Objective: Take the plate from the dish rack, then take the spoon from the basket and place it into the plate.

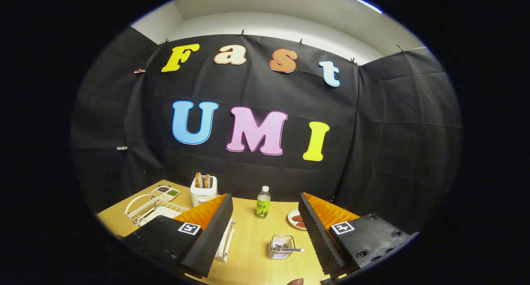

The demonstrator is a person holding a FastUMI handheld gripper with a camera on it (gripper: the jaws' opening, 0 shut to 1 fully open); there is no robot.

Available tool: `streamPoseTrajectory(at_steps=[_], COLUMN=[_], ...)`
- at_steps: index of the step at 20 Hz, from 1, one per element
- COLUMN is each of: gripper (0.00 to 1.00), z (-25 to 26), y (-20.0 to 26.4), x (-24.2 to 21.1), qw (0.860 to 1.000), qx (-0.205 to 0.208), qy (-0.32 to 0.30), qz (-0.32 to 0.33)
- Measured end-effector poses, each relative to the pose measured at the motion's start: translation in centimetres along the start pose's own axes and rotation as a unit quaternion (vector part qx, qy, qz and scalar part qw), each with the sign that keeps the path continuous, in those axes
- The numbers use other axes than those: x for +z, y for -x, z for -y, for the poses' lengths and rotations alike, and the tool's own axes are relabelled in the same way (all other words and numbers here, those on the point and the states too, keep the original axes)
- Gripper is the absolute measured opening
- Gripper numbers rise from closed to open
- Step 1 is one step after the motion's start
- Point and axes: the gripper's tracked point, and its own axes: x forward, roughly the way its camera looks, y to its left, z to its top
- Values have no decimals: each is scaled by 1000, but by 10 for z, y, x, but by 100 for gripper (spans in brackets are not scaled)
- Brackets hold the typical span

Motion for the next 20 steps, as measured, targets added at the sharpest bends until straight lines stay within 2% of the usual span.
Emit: streamPoseTrajectory(at_steps=[9,20], gripper=[98,98], z=[-26,-84], y=[-12,-56], x=[-6,-30], qw=[1000,996], qx=[12,45], qy=[6,-17], qz=[-16,-69])
